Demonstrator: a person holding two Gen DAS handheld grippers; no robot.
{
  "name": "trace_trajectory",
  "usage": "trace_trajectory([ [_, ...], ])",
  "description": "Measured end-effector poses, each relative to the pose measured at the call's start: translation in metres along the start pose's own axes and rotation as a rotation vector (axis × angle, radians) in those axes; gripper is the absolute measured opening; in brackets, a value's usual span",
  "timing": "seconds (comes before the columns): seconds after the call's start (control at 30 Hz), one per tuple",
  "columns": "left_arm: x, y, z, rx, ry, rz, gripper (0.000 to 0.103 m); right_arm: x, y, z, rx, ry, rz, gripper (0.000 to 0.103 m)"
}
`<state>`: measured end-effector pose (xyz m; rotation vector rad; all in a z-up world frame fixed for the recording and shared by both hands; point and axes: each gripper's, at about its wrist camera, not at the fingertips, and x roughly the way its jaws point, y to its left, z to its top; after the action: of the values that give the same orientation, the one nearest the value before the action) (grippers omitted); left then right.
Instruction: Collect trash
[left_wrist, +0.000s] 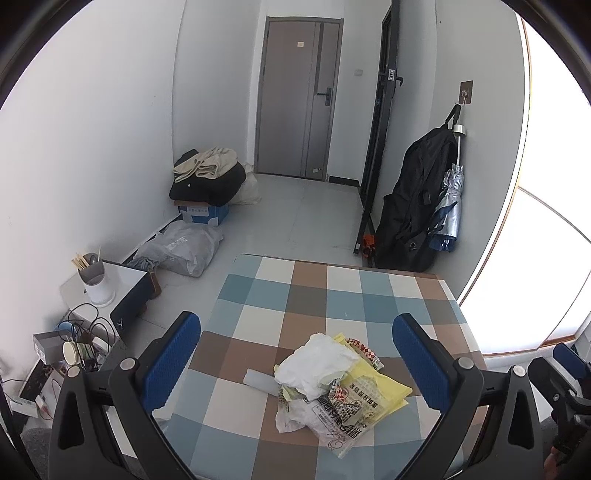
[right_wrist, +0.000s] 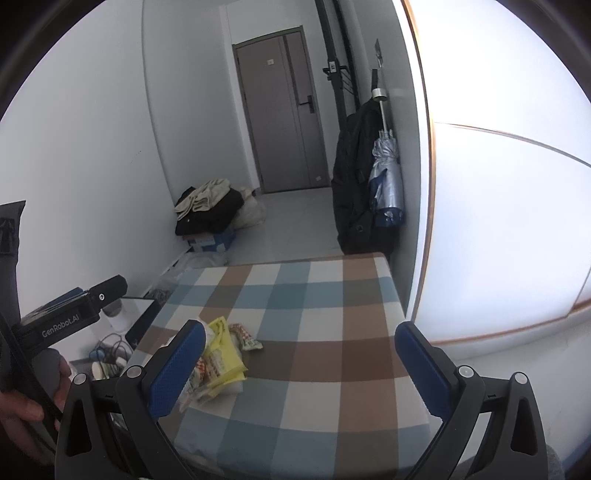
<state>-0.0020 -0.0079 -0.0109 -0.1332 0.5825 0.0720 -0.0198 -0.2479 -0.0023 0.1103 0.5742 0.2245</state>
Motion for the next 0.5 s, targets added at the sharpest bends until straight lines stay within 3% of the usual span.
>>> trace_trajectory([
  [0.3,0.006,0.012,-0.001,-0.037,0.054,-0.033,0.102,0.008,0.009,-0.003,-0.025,0.022,0.015,0.103],
  [0.5,0.016,0.017,0.0,-0.044,0.142,-0.048,0.102,0.016,0.006,-0.002,0.007,0.063,0.025,0.103],
])
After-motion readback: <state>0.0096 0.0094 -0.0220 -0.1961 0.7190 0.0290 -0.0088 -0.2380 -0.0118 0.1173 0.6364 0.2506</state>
